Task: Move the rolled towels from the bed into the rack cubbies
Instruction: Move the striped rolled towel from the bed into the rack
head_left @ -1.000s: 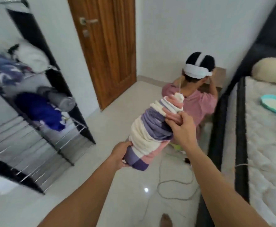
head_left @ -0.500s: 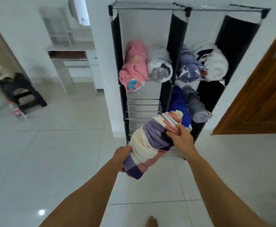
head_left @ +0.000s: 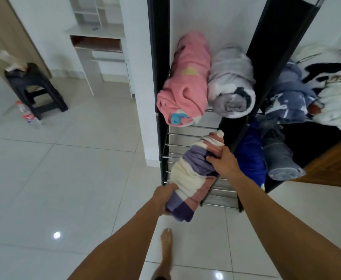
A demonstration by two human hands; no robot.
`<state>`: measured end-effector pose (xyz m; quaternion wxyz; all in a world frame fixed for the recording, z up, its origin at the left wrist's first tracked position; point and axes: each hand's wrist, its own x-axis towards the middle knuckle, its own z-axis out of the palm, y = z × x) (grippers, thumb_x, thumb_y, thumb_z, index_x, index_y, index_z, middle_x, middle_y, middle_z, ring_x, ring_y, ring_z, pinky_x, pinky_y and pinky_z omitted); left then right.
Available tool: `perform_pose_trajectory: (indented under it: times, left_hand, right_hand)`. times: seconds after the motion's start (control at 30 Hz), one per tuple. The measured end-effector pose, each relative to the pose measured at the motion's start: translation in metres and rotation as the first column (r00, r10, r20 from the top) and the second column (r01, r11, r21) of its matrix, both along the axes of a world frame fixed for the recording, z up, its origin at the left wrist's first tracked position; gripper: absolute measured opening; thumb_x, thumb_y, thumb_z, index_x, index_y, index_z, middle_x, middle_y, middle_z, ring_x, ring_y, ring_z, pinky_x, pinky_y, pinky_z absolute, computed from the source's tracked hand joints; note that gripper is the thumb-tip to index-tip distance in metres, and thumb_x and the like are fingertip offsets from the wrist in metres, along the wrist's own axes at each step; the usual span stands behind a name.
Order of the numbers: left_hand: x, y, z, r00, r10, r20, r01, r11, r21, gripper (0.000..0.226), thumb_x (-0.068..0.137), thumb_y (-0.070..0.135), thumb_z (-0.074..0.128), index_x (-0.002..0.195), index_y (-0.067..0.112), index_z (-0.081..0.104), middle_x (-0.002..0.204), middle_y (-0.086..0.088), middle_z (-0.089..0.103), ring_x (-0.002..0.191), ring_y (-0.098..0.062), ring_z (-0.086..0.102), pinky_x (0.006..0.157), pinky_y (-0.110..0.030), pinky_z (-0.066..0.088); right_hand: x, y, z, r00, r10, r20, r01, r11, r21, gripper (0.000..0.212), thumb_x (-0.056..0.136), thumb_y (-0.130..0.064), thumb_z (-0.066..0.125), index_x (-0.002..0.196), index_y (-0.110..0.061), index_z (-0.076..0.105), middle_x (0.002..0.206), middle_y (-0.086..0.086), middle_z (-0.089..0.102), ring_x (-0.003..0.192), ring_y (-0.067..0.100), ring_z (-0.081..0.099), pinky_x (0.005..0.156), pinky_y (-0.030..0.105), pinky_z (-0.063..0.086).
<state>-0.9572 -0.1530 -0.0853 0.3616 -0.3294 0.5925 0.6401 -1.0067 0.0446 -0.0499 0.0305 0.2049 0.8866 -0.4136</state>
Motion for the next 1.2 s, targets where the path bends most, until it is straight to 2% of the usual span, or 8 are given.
perform_pose_trajectory:
  times: [0.2, 0.3, 0.4, 0.5, 0.6, 0.77, 0.97, 1.2]
  left_hand:
    - [-0.082, 0.046, -0.032, 0.998, -0.04, -0.054, 0.042, 0.998, 0.042, 0.043, 0.088, 0.02, 0.06, 0.129, 0.01, 0.051, 0.116, -0.013, 0.06, 0.097, -0.032, 0.059, 0.087, -0.05, 0.053]
    - [-0.113, 0.069, -0.047, 0.994, -0.019, -0.109, 0.025, 0.999, 0.047, 0.043, 0.085, 0.016, 0.062, 0.127, 0.008, 0.053, 0.113, -0.012, 0.065, 0.085, -0.028, 0.064, 0.067, -0.039, 0.057]
    - [-0.131, 0.09, -0.067, 0.984, 0.007, -0.179, 0.005, 0.998, 0.065, 0.05, 0.083, 0.008, 0.065, 0.13, 0.014, 0.049, 0.12, -0.011, 0.064, 0.092, -0.029, 0.065, 0.071, -0.04, 0.056]
    - [-0.138, 0.107, -0.081, 0.985, -0.009, -0.175, 0.03, 0.993, 0.117, 0.059, 0.082, 0.007, 0.069, 0.132, 0.023, 0.044, 0.129, -0.009, 0.06, 0.108, -0.031, 0.064, 0.071, -0.044, 0.06]
    - [-0.145, 0.112, -0.085, 0.987, -0.006, -0.161, 0.031, 0.988, 0.149, 0.051, 0.087, 0.007, 0.064, 0.131, 0.023, 0.045, 0.13, -0.007, 0.06, 0.104, -0.027, 0.063, 0.064, -0.039, 0.06]
    - [-0.153, 0.106, -0.089, 0.991, -0.039, -0.131, 0.064, 0.981, 0.186, 0.052, 0.086, 0.002, 0.061, 0.131, 0.023, 0.048, 0.131, -0.009, 0.061, 0.112, -0.03, 0.062, 0.084, -0.052, 0.056]
    - [-0.157, 0.119, -0.082, 0.955, -0.11, -0.274, 0.166, 0.968, 0.19, 0.073, 0.082, -0.014, 0.055, 0.141, 0.025, 0.039, 0.132, -0.018, 0.059, 0.095, -0.029, 0.066, 0.065, -0.033, 0.061]
    - [-0.144, 0.11, -0.054, 0.87, -0.406, -0.28, 0.396, 0.913, -0.094, 0.083, 0.083, 0.014, 0.066, 0.147, 0.042, 0.02, 0.131, -0.003, 0.058, 0.104, -0.025, 0.058, 0.068, -0.033, 0.049]
  right_hand:
    - [-0.079, 0.031, -0.025, 0.992, -0.092, -0.09, 0.091, 0.996, -0.009, 0.068, 0.074, -0.022, 0.073, 0.13, -0.003, 0.04, 0.127, 0.02, 0.052, 0.116, 0.036, 0.053, 0.095, 0.043, 0.048]
    - [-0.112, 0.039, -0.041, 0.982, -0.134, -0.131, 0.119, 0.986, -0.113, 0.071, 0.075, -0.017, 0.075, 0.135, -0.004, 0.04, 0.132, 0.016, 0.052, 0.122, 0.033, 0.052, 0.098, 0.033, 0.045]
    - [-0.128, 0.049, -0.051, 0.991, -0.062, -0.115, 0.042, 0.984, -0.17, 0.073, 0.074, -0.002, 0.075, 0.137, -0.001, 0.038, 0.136, 0.014, 0.05, 0.127, 0.029, 0.047, 0.092, 0.013, 0.034]
    - [-0.125, 0.053, -0.065, 1.0, -0.025, -0.002, 0.024, 0.967, -0.252, 0.096, 0.068, -0.009, 0.082, 0.146, -0.011, 0.026, 0.141, 0.011, 0.045, 0.122, 0.023, 0.048, 0.095, 0.026, 0.039]
    - [-0.113, 0.047, -0.084, 0.994, -0.022, 0.111, 0.021, 1.0, 0.008, 0.09, 0.08, -0.02, 0.072, 0.15, -0.01, 0.016, 0.153, 0.01, 0.033, 0.137, 0.026, 0.037, 0.108, 0.029, 0.029]
    - [-0.11, 0.038, -0.099, 0.946, -0.166, 0.279, 0.215, 0.964, -0.156, 0.09, 0.081, -0.03, 0.07, 0.15, -0.006, 0.015, 0.15, 0.014, 0.038, 0.135, 0.032, 0.04, 0.108, 0.034, 0.035]
    - [-0.114, 0.034, -0.085, 0.966, -0.223, 0.132, 0.236, 0.967, -0.1, 0.07, 0.085, -0.011, 0.061, 0.146, -0.011, 0.027, 0.14, 0.018, 0.049, 0.127, 0.035, 0.048, 0.102, 0.031, 0.038]
    - [-0.082, 0.028, -0.061, 0.983, -0.144, 0.114, 0.153, 0.985, -0.075, 0.057, 0.088, -0.005, 0.052, 0.143, -0.013, 0.039, 0.136, 0.016, 0.055, 0.123, 0.033, 0.053, 0.097, 0.029, 0.041]
